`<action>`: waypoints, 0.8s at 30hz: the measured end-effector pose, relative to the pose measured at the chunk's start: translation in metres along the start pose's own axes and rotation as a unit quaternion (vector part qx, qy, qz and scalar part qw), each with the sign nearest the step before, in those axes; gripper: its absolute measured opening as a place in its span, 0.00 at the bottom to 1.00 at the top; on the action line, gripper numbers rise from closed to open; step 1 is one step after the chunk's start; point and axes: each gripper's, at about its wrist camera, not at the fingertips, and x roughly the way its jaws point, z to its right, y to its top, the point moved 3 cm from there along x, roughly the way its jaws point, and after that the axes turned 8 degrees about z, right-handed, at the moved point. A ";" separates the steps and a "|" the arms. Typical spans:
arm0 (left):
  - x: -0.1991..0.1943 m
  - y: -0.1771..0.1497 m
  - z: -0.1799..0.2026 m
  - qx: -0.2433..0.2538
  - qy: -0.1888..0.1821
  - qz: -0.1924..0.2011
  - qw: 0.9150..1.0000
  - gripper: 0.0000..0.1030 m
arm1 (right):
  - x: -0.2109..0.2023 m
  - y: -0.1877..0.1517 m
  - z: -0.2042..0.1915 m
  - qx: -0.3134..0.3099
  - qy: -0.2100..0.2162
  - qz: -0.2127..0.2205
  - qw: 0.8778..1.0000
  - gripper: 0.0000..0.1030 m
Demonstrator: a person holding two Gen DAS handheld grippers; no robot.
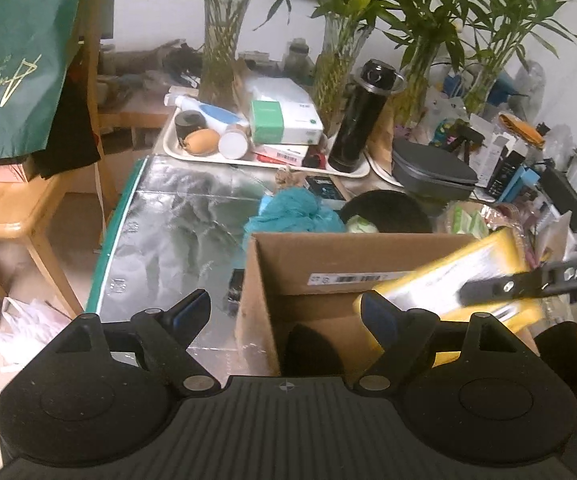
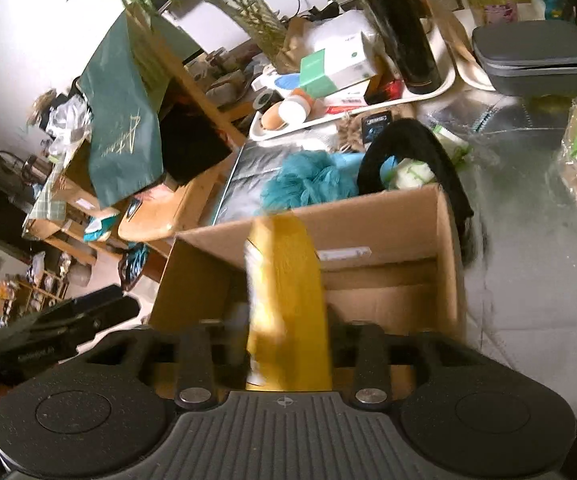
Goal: Organize soft objects
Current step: 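Lower the envelope into the box with the right tool while the left tool releases the foam into it, then move the right tool toward the black curved headband on the table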
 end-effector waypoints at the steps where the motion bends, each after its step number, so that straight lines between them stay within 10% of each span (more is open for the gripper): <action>1: 0.000 0.000 -0.002 0.000 0.003 0.000 1.000 0.80 | -0.004 0.002 -0.002 -0.013 -0.003 0.012 1.000 0.85; 12: 0.009 -0.004 -0.016 0.009 -0.002 -0.009 1.000 0.80 | -0.035 0.015 0.006 -0.046 -0.029 0.074 0.996 0.96; 24: 0.027 -0.017 -0.012 0.011 -0.022 -0.025 0.999 0.80 | -0.015 -0.026 0.023 -0.023 -0.050 0.032 0.998 0.96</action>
